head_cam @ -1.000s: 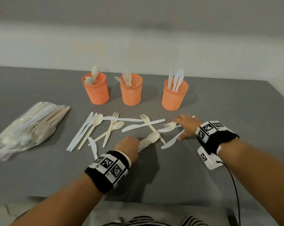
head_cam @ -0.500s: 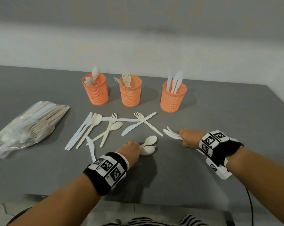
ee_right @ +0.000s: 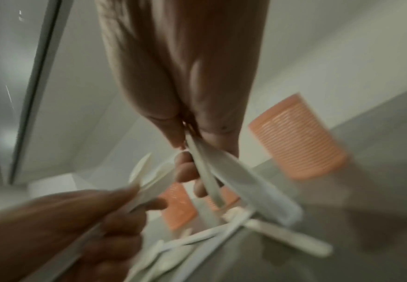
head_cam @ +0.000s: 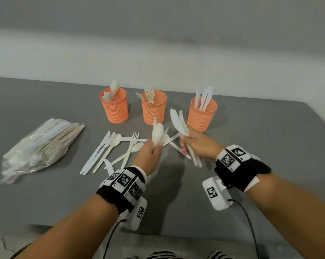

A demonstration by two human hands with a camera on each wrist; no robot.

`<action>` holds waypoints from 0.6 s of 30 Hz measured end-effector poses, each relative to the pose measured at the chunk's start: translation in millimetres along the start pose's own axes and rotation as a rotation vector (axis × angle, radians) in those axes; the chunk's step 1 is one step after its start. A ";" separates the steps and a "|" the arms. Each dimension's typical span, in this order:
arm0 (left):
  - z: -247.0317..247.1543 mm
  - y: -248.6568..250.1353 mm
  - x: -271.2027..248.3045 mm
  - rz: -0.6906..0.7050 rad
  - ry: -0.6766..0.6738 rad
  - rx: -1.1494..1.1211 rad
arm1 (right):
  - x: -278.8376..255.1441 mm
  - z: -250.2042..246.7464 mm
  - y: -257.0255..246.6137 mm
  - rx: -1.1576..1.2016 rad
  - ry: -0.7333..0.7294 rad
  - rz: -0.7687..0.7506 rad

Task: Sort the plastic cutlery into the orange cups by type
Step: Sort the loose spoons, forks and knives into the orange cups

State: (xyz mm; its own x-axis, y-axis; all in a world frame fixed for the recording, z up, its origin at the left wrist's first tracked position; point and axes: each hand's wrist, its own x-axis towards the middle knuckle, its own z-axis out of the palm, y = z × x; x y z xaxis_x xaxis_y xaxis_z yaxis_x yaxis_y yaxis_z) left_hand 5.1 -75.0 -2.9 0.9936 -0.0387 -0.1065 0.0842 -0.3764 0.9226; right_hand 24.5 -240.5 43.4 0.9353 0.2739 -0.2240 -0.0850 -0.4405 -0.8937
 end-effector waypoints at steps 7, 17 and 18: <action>-26.9 10.4 9.1 0.090 0.002 -0.198 | 33.9 68.5 -40.0 0.661 -0.026 0.002; -63.8 2.0 21.9 0.028 -0.057 -0.379 | 54.4 80.8 -55.7 0.729 -0.307 0.037; -66.7 -0.3 23.7 0.022 -0.027 -0.369 | 57.3 76.6 -53.6 0.656 -0.273 0.033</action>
State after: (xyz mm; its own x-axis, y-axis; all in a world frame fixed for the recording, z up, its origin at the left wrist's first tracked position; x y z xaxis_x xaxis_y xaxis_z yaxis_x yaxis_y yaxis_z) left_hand 33.7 -14.2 19.1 0.9935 -0.0692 -0.0901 0.0892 -0.0164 0.9959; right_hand 56.3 -135.6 48.6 0.8165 0.5114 -0.2679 -0.3815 0.1297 -0.9152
